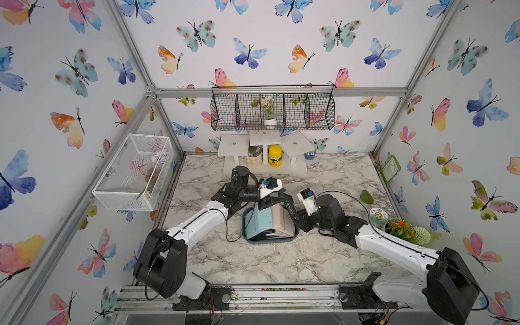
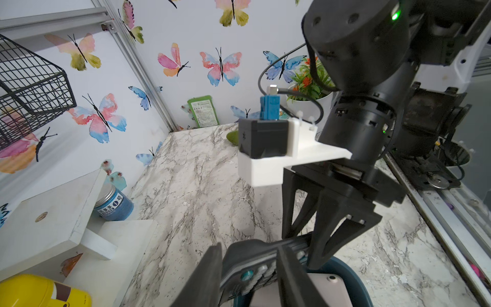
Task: Put the calculator in the storage box
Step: Place the calculator in the storage box.
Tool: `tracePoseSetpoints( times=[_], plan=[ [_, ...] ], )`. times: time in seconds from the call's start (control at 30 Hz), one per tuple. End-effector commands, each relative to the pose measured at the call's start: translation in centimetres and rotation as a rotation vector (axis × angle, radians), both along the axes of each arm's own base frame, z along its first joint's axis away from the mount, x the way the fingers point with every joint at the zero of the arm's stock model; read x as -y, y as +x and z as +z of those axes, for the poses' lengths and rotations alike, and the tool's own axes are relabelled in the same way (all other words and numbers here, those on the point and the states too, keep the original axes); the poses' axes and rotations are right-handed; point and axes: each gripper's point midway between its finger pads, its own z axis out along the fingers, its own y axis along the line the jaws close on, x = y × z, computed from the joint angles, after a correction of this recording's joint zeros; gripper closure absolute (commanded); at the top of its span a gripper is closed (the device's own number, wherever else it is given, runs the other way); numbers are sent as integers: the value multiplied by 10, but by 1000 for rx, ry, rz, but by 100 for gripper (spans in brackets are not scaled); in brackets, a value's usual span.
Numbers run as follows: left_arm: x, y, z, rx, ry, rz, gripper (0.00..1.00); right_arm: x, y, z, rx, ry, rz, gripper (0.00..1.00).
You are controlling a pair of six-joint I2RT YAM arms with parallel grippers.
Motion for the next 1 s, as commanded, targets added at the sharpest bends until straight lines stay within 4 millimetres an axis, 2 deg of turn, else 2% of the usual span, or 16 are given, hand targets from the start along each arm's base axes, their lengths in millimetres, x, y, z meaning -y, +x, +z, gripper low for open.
tracePoseSetpoints(
  times=[0.0,0.1,0.13,0.17,0.3,0.43,0.6,0.77,0.83,0.9,0.97],
  plan=[
    [-3,-3,16,-59,-65,-15,59,5,-4,-18,-4,-61,-17,60],
    [-5,10,28,-176,-103,17,51,5,-7,-20,-6,-64,-16,61],
    [-4,16,32,-225,-108,37,42,4,-9,-21,-7,-63,-12,61],
    [-3,22,32,-274,-105,59,0,4,-10,-22,-10,-64,-9,61],
    [-2,44,28,-478,-108,188,1,2,-17,-24,-20,-56,1,61],
    [-6,56,21,-628,-86,256,1,1,-24,-22,-31,-27,11,61],
    [-29,76,16,-720,-141,509,1,1,-32,-32,-59,-27,20,61],
    [-44,80,-3,-836,-95,647,1,3,-40,-44,-79,-38,17,62],
    [-54,83,-10,-952,-106,696,1,5,-44,-46,-82,-38,14,62],
    [-53,75,-8,-1026,-130,608,1,7,-47,-47,-84,-34,11,62],
    [-58,74,-10,-1035,-147,630,1,10,-51,-50,-88,-33,9,62]
  ],
)
